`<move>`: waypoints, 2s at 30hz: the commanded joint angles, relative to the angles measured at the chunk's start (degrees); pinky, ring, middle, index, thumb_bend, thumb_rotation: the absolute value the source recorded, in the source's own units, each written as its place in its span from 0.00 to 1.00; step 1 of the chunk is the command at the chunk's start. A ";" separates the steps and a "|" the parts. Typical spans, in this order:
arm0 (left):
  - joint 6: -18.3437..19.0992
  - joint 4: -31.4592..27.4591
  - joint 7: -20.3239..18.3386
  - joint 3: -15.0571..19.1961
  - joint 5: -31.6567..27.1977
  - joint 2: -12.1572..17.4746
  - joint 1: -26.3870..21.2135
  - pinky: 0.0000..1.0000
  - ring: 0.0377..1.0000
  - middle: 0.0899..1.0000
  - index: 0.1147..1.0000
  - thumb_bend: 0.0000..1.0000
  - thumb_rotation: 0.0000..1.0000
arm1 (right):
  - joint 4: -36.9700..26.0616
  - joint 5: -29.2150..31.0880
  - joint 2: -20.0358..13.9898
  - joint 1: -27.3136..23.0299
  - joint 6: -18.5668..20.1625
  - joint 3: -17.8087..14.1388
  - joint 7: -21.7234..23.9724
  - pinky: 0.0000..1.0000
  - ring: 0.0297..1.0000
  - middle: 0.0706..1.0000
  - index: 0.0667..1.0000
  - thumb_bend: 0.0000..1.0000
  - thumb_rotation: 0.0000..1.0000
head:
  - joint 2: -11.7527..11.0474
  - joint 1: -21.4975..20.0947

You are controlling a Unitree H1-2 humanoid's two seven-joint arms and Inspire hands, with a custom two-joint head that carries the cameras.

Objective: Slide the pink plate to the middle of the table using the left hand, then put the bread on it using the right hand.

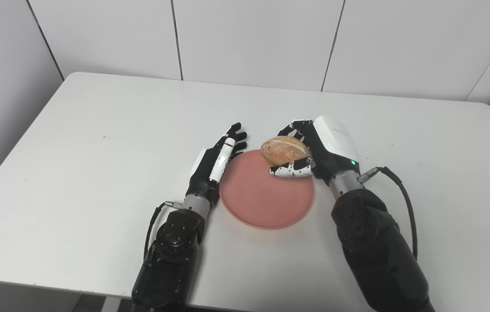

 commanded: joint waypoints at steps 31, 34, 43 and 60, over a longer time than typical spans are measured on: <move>1.86 -1.87 0.58 -0.40 0.66 -1.48 -0.63 0.86 0.88 0.89 0.87 0.35 1.00 | 2.59 -1.89 0.40 -0.10 -3.09 6.04 1.00 0.24 0.31 0.38 0.50 0.52 0.00 | 1.04 -0.54; 1.89 -1.79 0.54 -0.48 0.78 -1.37 -0.70 0.86 0.88 0.89 0.87 0.35 1.00 | 2.38 -2.08 0.28 -0.17 -2.90 6.12 1.52 0.25 0.32 0.38 0.50 0.52 0.00 | 1.10 -0.55; 1.75 -1.59 0.44 -0.58 0.82 -1.28 -0.75 0.85 0.88 0.89 0.87 0.36 1.00 | 1.13 -3.72 0.05 -0.43 -1.15 6.33 5.49 0.40 0.50 0.58 0.65 0.74 0.27 | 1.12 -0.52; 1.77 -1.71 0.21 -0.67 1.50 -1.15 -0.77 0.85 0.88 0.89 0.87 0.35 1.00 | -2.28 -6.49 -2.23 -0.73 -3.04 6.78 11.07 0.85 0.90 0.91 0.93 0.91 0.51 | 0.95 -0.61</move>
